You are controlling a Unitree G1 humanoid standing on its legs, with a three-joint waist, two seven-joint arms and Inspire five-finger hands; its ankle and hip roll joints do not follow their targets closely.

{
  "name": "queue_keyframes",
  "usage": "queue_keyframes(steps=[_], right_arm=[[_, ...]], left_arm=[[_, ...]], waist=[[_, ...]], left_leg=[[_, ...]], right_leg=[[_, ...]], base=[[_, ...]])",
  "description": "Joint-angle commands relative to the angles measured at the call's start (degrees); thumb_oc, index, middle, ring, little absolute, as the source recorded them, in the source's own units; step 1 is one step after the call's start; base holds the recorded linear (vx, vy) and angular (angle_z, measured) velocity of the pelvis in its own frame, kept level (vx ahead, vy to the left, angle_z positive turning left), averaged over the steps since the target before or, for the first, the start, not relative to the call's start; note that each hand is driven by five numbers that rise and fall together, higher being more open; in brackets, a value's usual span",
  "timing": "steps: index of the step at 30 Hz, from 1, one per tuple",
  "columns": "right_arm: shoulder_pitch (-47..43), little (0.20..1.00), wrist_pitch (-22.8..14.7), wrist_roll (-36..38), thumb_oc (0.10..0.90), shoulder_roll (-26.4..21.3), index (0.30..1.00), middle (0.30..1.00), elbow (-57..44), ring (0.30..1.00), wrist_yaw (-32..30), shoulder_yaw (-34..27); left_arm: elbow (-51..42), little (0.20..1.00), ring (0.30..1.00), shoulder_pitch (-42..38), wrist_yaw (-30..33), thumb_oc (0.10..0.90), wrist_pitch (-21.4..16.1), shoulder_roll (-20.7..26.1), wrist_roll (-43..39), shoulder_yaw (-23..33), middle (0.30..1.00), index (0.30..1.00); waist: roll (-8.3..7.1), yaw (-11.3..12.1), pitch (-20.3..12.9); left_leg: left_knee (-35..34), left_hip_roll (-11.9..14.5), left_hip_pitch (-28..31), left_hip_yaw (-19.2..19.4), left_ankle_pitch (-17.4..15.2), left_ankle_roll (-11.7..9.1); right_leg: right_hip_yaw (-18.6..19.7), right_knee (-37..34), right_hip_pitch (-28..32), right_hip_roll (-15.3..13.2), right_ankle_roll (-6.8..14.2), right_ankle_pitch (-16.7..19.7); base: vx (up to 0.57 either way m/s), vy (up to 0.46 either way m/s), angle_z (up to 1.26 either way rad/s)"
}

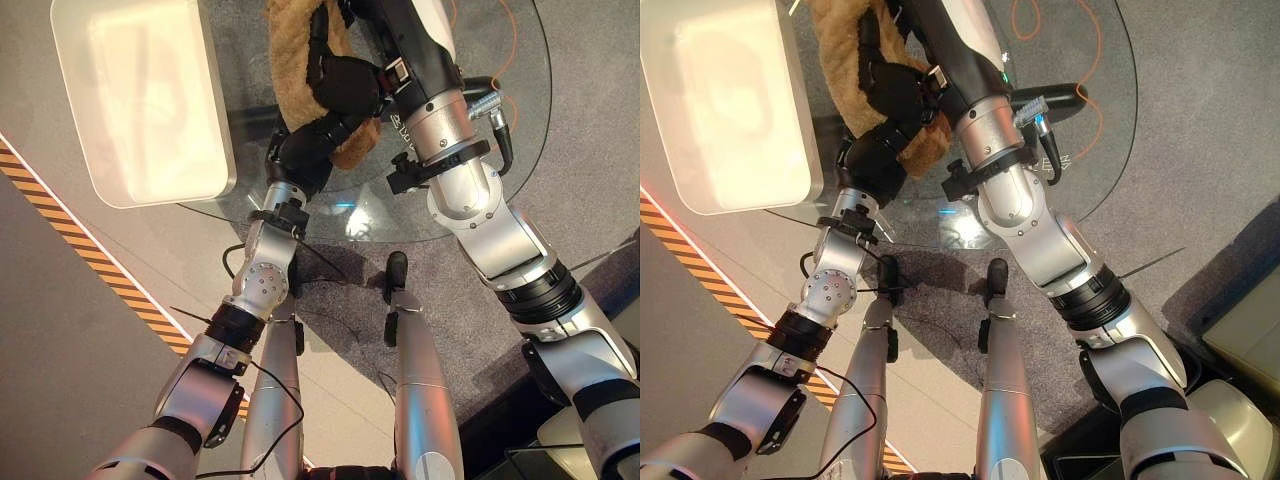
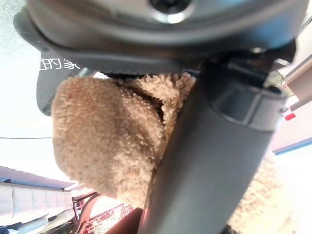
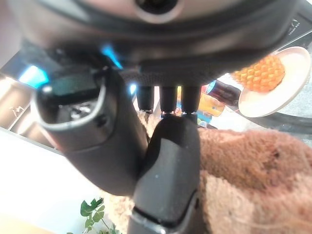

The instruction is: Wipe the table with a cloth and put it in the basket.

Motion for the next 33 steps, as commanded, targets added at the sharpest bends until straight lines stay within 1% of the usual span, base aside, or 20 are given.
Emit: queue_keyframes(steps=[1, 2, 3, 4, 5, 6, 16, 33], right_arm=[[-13.54, 0.2, -7.86, -0.86, 0.1, 4.63, 0.3, 0.3, -10.43, 0.3, -2.23, -3.59], [-13.4, 0.2, -7.73, -0.77, 0.1, 4.68, 0.3, 0.3, -10.38, 0.3, -2.52, -3.61], [-13.41, 0.321, -7.51, -0.68, 0.221, 4.78, 0.404, 0.404, -10.35, 0.404, -2.82, -3.61], [-13.39, 0.398, -7.25, -0.7, 0.298, 4.89, 0.469, 0.469, -10.36, 0.469, -2.85, -3.63], [-13.3, 0.809, -7.23, -0.8, 0.709, 5.0, 0.822, 0.822, -10.3, 0.822, -3.18, -3.76], [-13.26, 0.9, -7.23, -0.69, 0.8, 4.98, 0.9, 0.9, -10.29, 0.9, -3.31, -3.84], [-12.71, 0.9, -7.34, -0.99, 0.8, 5.31, 0.9, 0.9, -10.22, 0.9, -3.47, -4.36], [-13.02, 0.9, -7.48, -0.93, 0.8, 5.29, 0.9, 0.9, -9.78, 0.9, -3.63, -4.33]], left_arm=[[-7.61, 0.2, 0.3, -6.25, -6.28, 0.1, -1.83, -2.46, 0.91, -0.23, 0.3, 0.3], [-7.57, 0.2, 0.3, -6.29, -6.24, 0.1, -2.05, -2.46, 1.05, -0.27, 0.3, 0.3], [-7.61, 0.2, 0.3, -6.4, -6.2, 0.1, -2.12, -2.46, 0.98, -0.29, 0.3, 0.3], [-7.69, 0.2, 0.3, -6.45, -6.05, 0.1, -2.13, -2.5, 1.11, -0.25, 0.3, 0.3], [-7.8, 0.2, 0.3, -6.51, -6.02, 0.1, -2.14, -2.53, 1.09, -0.15, 0.3, 0.3], [-7.96, 0.2, 0.3, -6.55, -5.87, 0.1, -2.16, -2.5, 1.12, -0.12, 0.3, 0.3], [-8.31, 0.2, 0.3, -6.68, -5.81, 0.1, -3.18, -2.42, 1.3, 0.45, 0.3, 0.3], [-8.69, 0.2, 0.3, -7.68, -5.77, 0.1, -3.03, -2.22, 1.31, 0.81, 0.3, 0.3]], waist=[[-0.71, 0.32, -1.38], [-0.74, 0.3, -1.38], [-0.74, 0.3, -1.38], [-0.75, 0.29, -1.38], [-0.71, 0.29, -1.38], [-0.7, 0.27, -1.38], [-0.61, 0.23, -1.38], [-0.76, 0.17, -1.38]], left_leg=[[-1.93, -6.54, 2.29, 5.54, -1.26, 6.76], [-1.99, -6.56, 2.34, 5.5, -1.24, 6.77], [-2.07, -6.57, 2.41, 5.5, -1.21, 6.77], [-2.12, -6.57, 2.46, 5.5, -1.2, 6.76], [-2.16, -6.53, 2.46, 5.56, -1.18, 6.75], [-2.17, -6.51, 2.45, 5.6, -1.18, 6.75], [-2.39, -6.58, 2.41, 5.51, -1.13, 6.78], [-2.45, -6.4, 2.62, 5.61, -1.18, 6.68]], right_leg=[[-2.6, -7.57, 4.61, 7.71, -3.7, 0.45], [-2.58, -7.58, 4.63, 7.77, -3.71, 0.49], [-2.56, -7.67, 4.7, 7.79, -3.71, 0.51], [-2.54, -7.7, 4.74, 7.79, -3.71, 0.52], [-2.55, -7.7, 4.71, 7.77, -3.74, 0.52], [-2.55, -7.7, 4.7, 7.75, -3.75, 0.51], [-2.51, -7.87, 4.55, 7.73, -3.64, 0.67], [-2.51, -7.93, 4.83, 7.75, -3.69, 0.57]], base=[[0.0, 0.0, 0.0], [0.0, 0.0, 0.0], [0.0, 0.0, 0.0], [0.0, 0.0, 0.0], [0.0, 0.0, 0.0], [0.0, 0.0, 0.0], [0.0, 0.0, 0.0], [0.0, 0.0, 0.0]])
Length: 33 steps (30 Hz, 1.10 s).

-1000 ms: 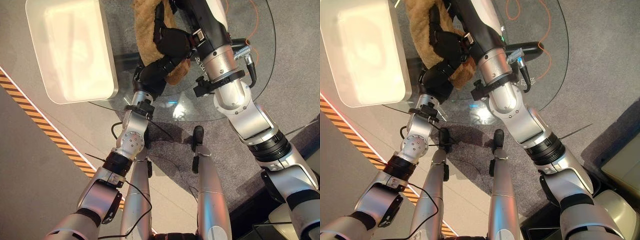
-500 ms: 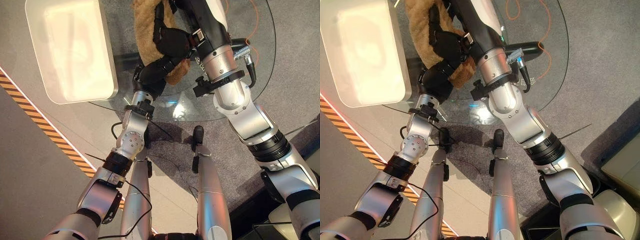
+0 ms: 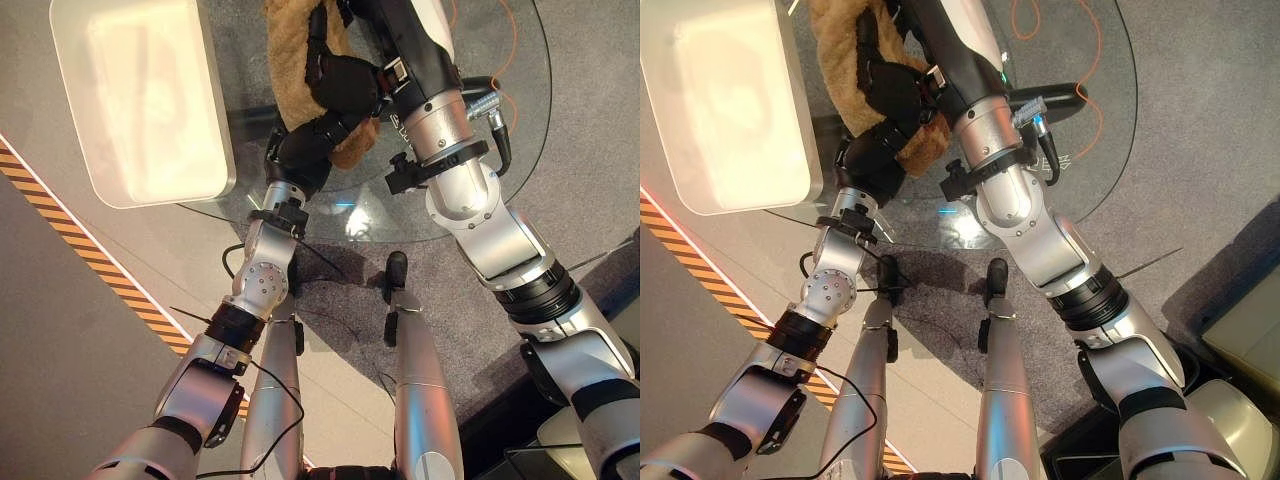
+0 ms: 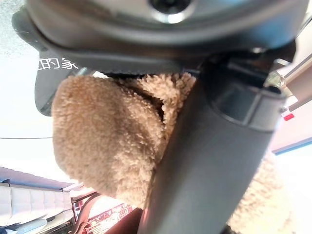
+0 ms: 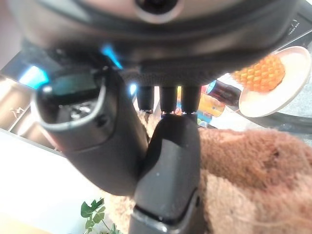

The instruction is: Wipe the table with a cloth and put it in the basket.

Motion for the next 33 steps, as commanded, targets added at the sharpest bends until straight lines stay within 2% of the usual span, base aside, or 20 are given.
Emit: queue_keyframes(steps=[1, 33], right_arm=[[-13.18, 0.9, -7.31, -0.63, 0.8, 4.84, 0.9, 0.9, -9.86, 0.9, -3.26, -4.44], [-12.69, 0.9, -6.85, -1.85, 0.8, 5.8, 0.9, 0.9, -9.83, 0.9, -2.88, -4.77]], left_arm=[[-8.74, 0.2, 0.3, -7.75, -5.8, 0.1, -2.59, -2.25, 1.27, 0.29, 0.3, 0.3], [-8.93, 0.2, 0.3, -7.48, -7.75, 0.1, -1.94, -3.21, 0.22, 0.19, 0.3, 0.3]], waist=[[-0.77, 0.28, -1.38], [-1.03, 0.21, -1.38]], left_leg=[[-2.36, -6.46, 2.64, 5.57, -1.23, 6.67], [-2.18, -6.4, 2.13, 5.64, -1.32, 6.65]], right_leg=[[-2.51, -7.86, 4.85, 7.73, -3.72, 0.51], [-2.3, -7.82, 4.35, 7.94, -3.74, 0.64]], base=[[0.0, 0.0, 0.0], [0.0, 0.0, 0.0]])
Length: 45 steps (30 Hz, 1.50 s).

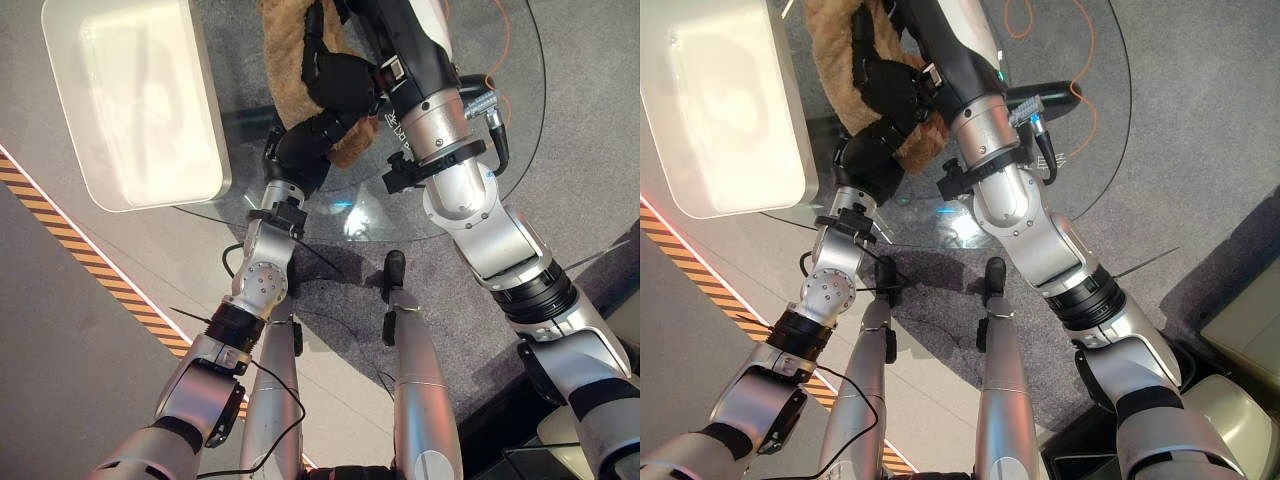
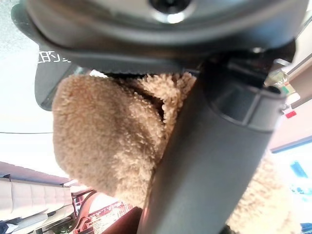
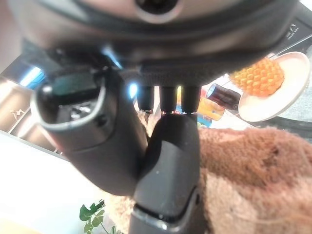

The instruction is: Wipe the table with a cloth and put it in the basket.

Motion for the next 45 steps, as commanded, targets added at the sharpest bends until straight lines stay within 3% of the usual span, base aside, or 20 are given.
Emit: queue_keyframes(steps=[1, 45], right_arm=[[-12.45, 0.9, -6.82, -1.1, 0.8, 5.03, 0.9, 0.9, -9.84, 0.9, -2.87, -4.68], [-12.1, 0.9, -7.11, -1.3, 0.8, 5.32, 0.9, 0.9, -9.66, 0.9, -2.99, -5.28]], left_arm=[[-8.98, 0.2, 0.3, -7.51, -6.68, 0.1, -1.97, -2.89, 0.35, -0.26, 0.3, 0.3], [-9.22, 0.2, 0.3, -7.76, -6.97, 0.1, -2.14, -2.89, 0.91, 0.18, 0.3, 0.3]], waist=[[-1.02, 1.1, -1.37], [-0.85, 0.92, -1.37]], left_leg=[[-2.06, -6.4, 2.1, 5.62, -1.33, 6.63], [-1.86, -6.49, 1.71, 5.44, -1.44, 6.66]], right_leg=[[-2.29, -7.63, 4.32, 7.94, -3.74, 0.61], [-2.01, -7.4, 3.84, 8.16, -3.77, 0.56]], base=[[0.0, 0.0, 0.0], [0.0, 0.0, 0.0]])
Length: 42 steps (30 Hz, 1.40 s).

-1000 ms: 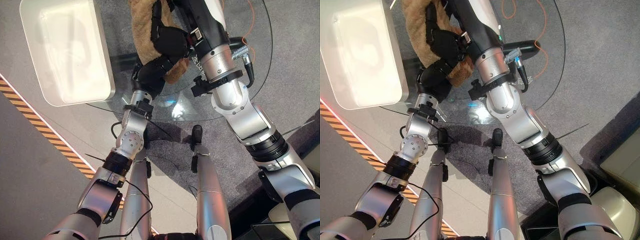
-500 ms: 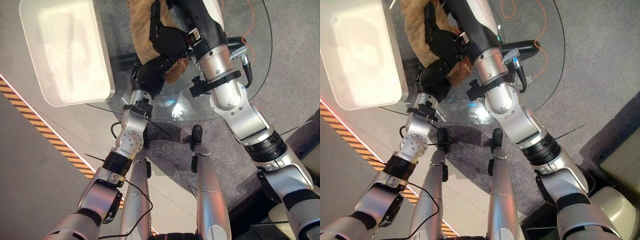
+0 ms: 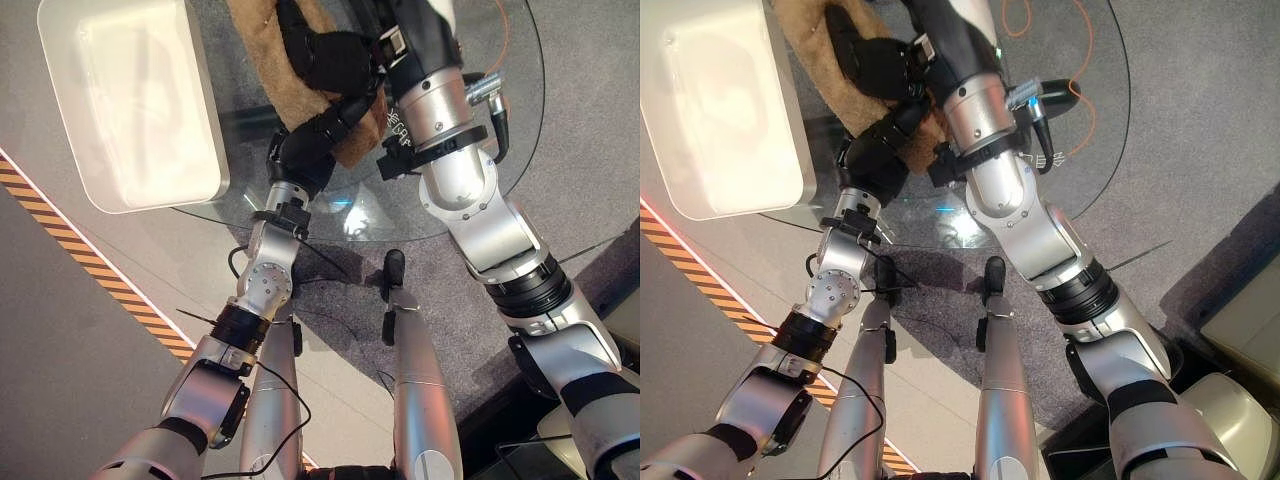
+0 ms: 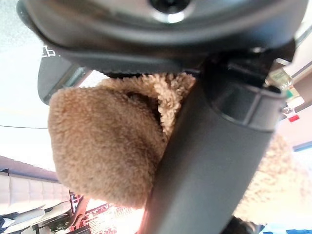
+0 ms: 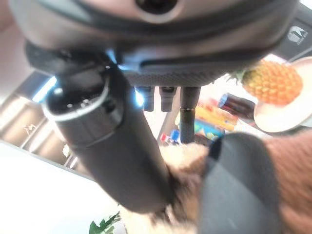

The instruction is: Wipe the table with a cloth and put it in the basket.

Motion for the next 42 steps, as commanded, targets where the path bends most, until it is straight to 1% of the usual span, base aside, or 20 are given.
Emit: queue_keyframes(steps=[1, 5, 10, 16, 17, 18, 20, 21, 24, 26, 27, 30, 31, 34, 35, 37, 38, 40, 42], right_arm=[[-8.98, 0.9, -7.08, -1.02, 0.8, 3.08, 0.9, 0.9, -9.51, 0.9, -1.87, -3.37], [-8.93, 0.9, -7.1, -1.52, 0.8, 2.99, 0.9, 0.9, -9.66, 0.9, -1.83, -3.49], [-8.68, 0.9, -6.76, -2.74, 0.8, 2.31, 0.9, 0.9, -9.71, 0.9, -3.33, -4.11], [-8.32, 0.9, -5.98, -3.24, 0.8, 0.24, 0.9, 0.9, -9.25, 0.9, -5.66, -5.68], [-8.33, 0.9, -5.94, -3.33, 0.8, -0.1, 0.9, 0.9, -9.09, 0.9, -6.01, -5.87], [-8.1, 0.9, -5.95, -3.37, 0.8, -0.49, 0.9, 0.9, -8.88, 0.9, -6.35, -6.14], [-7.82, 0.9, -6.07, -3.37, 0.8, -1.03, 0.9, 0.9, -8.81, 0.9, -6.56, -6.67], [-7.38, 0.9, -6.09, -3.28, 0.8, -1.59, 0.9, 0.9, -8.67, 0.9, -6.75, -7.05], [-6.98, 0.9, -5.87, -3.22, 0.8, -2.36, 0.9, 0.9, -8.42, 0.9, -7.12, -7.7], [-6.52, 0.9, -6.14, -3.15, 0.8, -2.68, 0.9, 0.9, -8.1, 0.9, -7.45, -7.97], [-6.19, 0.9, -6.53, -3.11, 0.8, -2.99, 0.9, 0.9, -7.89, 0.9, -7.82, -8.3], [-5.63, 0.9, -6.7, -2.79, 0.8, -3.4, 0.9, 0.9, -7.83, 0.9, -8.37, -8.81], [-5.16, 0.9, -6.9, -2.43, 0.8, -3.8, 0.9, 0.9, -7.65, 0.9, -8.85, -9.27], [-4.52, 0.9, -7.0, -2.2, 0.8, -4.21, 0.9, 0.9, -7.34, 0.9, -9.19, -9.85], [-4.13, 0.9, -7.07, -2.06, 0.8, -4.27, 0.9, 0.9, -7.11, 0.9, -9.39, -10.04], [-3.81, 0.9, -7.16, -2.08, 0.8, -4.32, 0.9, 0.9, -6.9, 0.9, -9.6, -10.25], [-3.2, 0.9, -7.12, -1.98, 0.8, -4.48, 0.9, 0.9, -6.64, 0.9, -9.74, -10.51], [-2.83, 0.9, -7.14, -2.01, 0.8, -4.65, 0.9, 0.9, -6.59, 0.9, -9.75, -10.79], [-2.02, 0.9, -6.81, -2.11, 0.8, -4.66, 0.9, 0.9, -5.98, 0.9, -10.26, -11.3]], left_arm=[[-9.12, 0.2, 0.3, -7.94, -6.82, 0.1, -2.33, -0.94, 0.93, -0.78, 0.3, 0.3], [-9.31, 0.2, 0.3, -8.08, -6.52, 0.1, -2.49, -0.88, 1.18, -0.74, 0.3, 0.3], [-9.12, 0.2, 0.3, -7.58, -6.42, 0.1, -3.29, -0.57, 1.77, -0.31, 0.3, 0.3], [-9.31, 0.2, 0.3, -7.13, -5.91, 0.1, -4.02, 0.66, 2.14, 1.13, 0.3, 0.3], [-9.28, 0.2, 0.3, -7.19, -5.86, 0.1, -4.14, 0.92, 2.24, 1.35, 0.3, 0.3], [-9.4, 0.2, 0.3, -7.12, -5.38, 0.1, -4.31, 1.26, 2.49, 1.67, 0.3, 0.3], [-9.44, 0.2, 0.3, -7.16, -5.21, 0.1, -4.5, 1.75, 2.6, 2.18, 0.3, 0.3], [-9.24, 0.2, 0.3, -7.03, -5.09, 0.1, -4.83, 2.22, 2.6, 2.73, 0.3, 0.3], [-9.04, 0.2, 0.3, -7.06, -5.04, 0.1, -5.15, 3.11, 2.31, 3.82, 0.3, 0.3], [-8.82, 0.2, 0.3, -6.97, -5.2, 0.1, -5.38, 3.38, 2.1, 4.25, 0.3, 0.3], [-8.9, 0.2, 0.3, -7.01, -5.25, 0.1, -5.62, 3.51, 2.09, 4.6, 0.3, 0.3], [-9.09, 0.2, 0.3, -6.88, -5.21, 0.1, -5.92, 3.78, 2.05, 5.04, 0.3, 0.3], [-9.0, 0.2, 0.3, -6.83, -5.48, 0.1, -6.26, 3.95, 1.98, 5.46, 0.3, 0.3], [-8.87, 0.2, 0.3, -6.85, -5.83, 0.1, -6.52, 4.33, 1.73, 5.99, 0.3, 0.3], [-8.88, 0.2, 0.3, -6.9, -5.72, 0.1, -6.58, 4.44, 1.8, 6.13, 0.3, 0.3], [-8.99, 0.2, 0.3, -7.01, -5.66, 0.1, -6.69, 4.52, 1.86, 6.22, 0.3, 0.3], [-8.86, 0.2, 0.3, -6.95, -5.77, 0.1, -6.76, 4.7, 1.87, 6.5, 0.3, 0.3], [-8.83, 0.2, 0.3, -6.95, -5.92, 0.1, -7.04, 4.86, 1.73, 6.65, 0.3, 0.3], [-8.69, 0.2, 0.3, -6.99, -6.39, 0.1, -7.83, 4.98, 1.55, 7.42, 0.3, 0.3]], waist=[[-0.85, 1.06, -1.37], [-0.86, 1.01, -1.37], [-0.88, 0.95, -1.37], [-1.13, 0.76, -1.37], [-1.16, 0.77, -1.37], [-1.2, 0.7, -1.37], [-1.24, 0.64, -1.37], [-1.29, 0.51, -1.37], [-1.29, 0.46, -1.37], [-1.29, 0.39, -1.37], [-1.3, 0.37, -1.37], [-1.39, 0.27, -1.37], [-1.44, 0.2, -1.37], [-1.46, 0.12, -1.37], [-1.5, 0.06, -1.37], [-1.55, 0.06, -1.37], [-1.63, 0.02, -1.37], [-1.66, -0.01, -1.37], [-1.65, -0.1, -1.37]], left_leg=[[-1.67, -6.49, 1.81, 5.31, -1.44, 6.65], [-1.87, -6.46, 1.79, 5.33, -1.43, 6.62], [-1.9, -6.45, 1.92, 5.4, -1.43, 6.59], [-1.98, -6.29, 2.19, 5.46, -1.66, 6.55], [-2.12, -6.24, 1.89, 5.51, -1.14, 6.57], [-1.97, -6.19, 2.17, 5.54, -1.72, 6.55], [-1.94, -6.13, 1.7, 5.53, -1.27, 6.55], [-1.8, -6.08, 1.96, 5.53, -1.83, 6.52], [-1.83, -6.0, 1.5, 5.55, -1.36, 6.52], [-1.7, -5.96, 1.77, 5.54, -1.89, 6.47], [-1.79, -5.91, 1.35, 5.59, -1.39, 6.44], [-1.62, -5.81, 1.52, 5.59, -1.96, 6.39], [-1.76, -5.72, 1.22, 5.67, -1.51, 6.39], [-1.8, -5.6, 1.19, 5.68, -1.54, 6.34], [-1.74, -5.58, 1.58, 5.64, -2.15, 6.31], [-1.87, -5.53, 1.25, 5.65, -1.61, 6.31], [-1.77, -5.52, 1.65, 5.63, -2.17, 6.29], [-1.82, -5.49, 1.32, 5.65, -1.71, 6.32], [-1.84, -5.41, 1.5, 5.59, -2.25, 6.25]], right_leg=[[-2.1, -7.27, 4.07, 8.13, -3.79, 0.57], [-2.1, -7.48, 4.03, 8.1, -3.74, 0.61], [-2.04, -7.51, 4.16, 8.16, -3.73, 0.64], [-1.95, -7.64, 4.33, 8.19, -3.62, 0.75], [-1.96, -7.88, 4.07, 8.22, -3.64, 1.33], [-1.91, -7.63, 4.28, 8.23, -3.62, 0.8], [-1.85, -7.7, 3.81, 8.29, -3.62, 1.35], [-1.78, -7.44, 3.98, 8.31, -3.59, 0.83], [-1.66, -7.57, 3.57, 8.41, -3.69, 1.32], [-1.62, -7.32, 3.78, 8.42, -3.66, 0.8], [-1.64, -7.56, 3.47, 8.41, -3.69, 1.27], [-1.59, -7.34, 3.65, 8.41, -3.67, 0.7], [-1.58, -7.54, 3.39, 8.44, -3.66, 1.17], [-1.53, -7.52, 3.37, 8.46, -3.65, 1.07], [-1.48, -7.37, 3.74, 8.45, -3.64, 0.44], [-1.49, -7.65, 3.53, 8.43, -3.66, 0.98], [-1.52, -7.49, 3.88, 8.43, -3.64, 0.48], [-1.55, -7.61, 3.57, 8.44, -3.67, 0.96], [-1.42, -7.5, 3.71, 8.48, -3.64, 0.36]], base=[[0.0, 0.0, 0.0], [0.0, 0.0, 0.0], [0.0, 0.0, 0.0], [0.0, 0.0, 0.0], [0.0, 0.0, 0.0], [0.0, 0.0, 0.0], [0.0, 0.0, 0.0], [0.0, 0.0, 0.0], [0.0, 0.0, 0.0], [0.0, 0.0, 0.0], [0.0, 0.0, 0.0], [0.0, 0.0, 0.0], [-0.03, -0.008, -0.01], [0.0, 0.0, 0.0], [0.0, 0.0, 0.0], [0.0, 0.0, 0.0], [0.0, 0.0, 0.0], [0.0, 0.0, 0.0], [0.0, 0.0, 0.0]])
